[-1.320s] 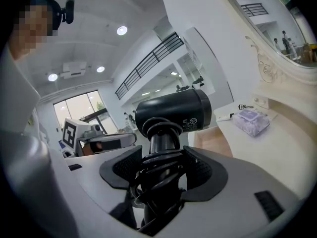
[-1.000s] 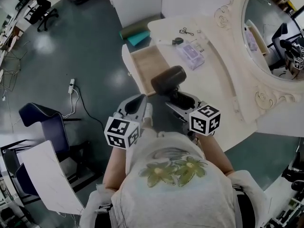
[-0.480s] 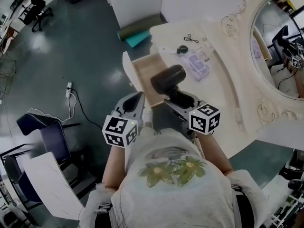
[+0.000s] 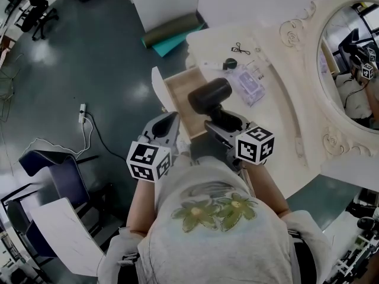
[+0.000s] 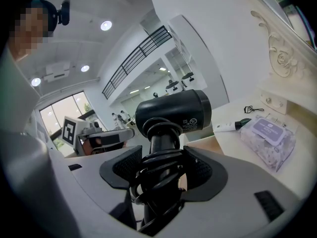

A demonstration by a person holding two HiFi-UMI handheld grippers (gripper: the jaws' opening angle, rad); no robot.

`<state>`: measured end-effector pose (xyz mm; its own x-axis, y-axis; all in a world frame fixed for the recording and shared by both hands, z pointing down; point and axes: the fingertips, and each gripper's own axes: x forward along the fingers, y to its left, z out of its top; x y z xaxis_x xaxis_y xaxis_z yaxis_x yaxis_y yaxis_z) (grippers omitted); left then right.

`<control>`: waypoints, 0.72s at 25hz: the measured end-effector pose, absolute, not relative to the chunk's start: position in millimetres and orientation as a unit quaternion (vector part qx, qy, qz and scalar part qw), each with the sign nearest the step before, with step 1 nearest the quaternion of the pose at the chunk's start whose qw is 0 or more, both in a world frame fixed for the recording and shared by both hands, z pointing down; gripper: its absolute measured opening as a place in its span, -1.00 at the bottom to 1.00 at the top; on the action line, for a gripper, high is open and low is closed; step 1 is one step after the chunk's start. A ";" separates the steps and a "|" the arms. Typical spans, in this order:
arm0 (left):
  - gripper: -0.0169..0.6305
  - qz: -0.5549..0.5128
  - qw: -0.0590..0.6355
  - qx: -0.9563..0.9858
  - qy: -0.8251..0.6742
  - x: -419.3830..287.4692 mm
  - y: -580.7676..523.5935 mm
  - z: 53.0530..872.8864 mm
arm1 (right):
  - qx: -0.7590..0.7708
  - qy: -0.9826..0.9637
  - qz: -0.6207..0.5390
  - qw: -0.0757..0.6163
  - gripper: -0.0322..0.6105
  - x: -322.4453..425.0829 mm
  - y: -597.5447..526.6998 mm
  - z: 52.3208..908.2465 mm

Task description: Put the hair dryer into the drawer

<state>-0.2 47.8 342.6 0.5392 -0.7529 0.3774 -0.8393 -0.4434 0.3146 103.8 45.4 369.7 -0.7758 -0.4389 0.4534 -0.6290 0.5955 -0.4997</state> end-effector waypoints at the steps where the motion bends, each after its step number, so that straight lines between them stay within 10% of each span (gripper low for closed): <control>1: -0.91 0.091 0.238 0.845 -0.470 -1.9 44.8 344.0 | 0.304 -0.881 0.334 0.144 -0.11 102.0 42.7 371.8; 18: -0.91 0.106 0.255 0.851 -0.447 -22.8 6.5 368.2 | 0.318 -0.862 0.359 0.162 -0.11 80.4 9.2 408.3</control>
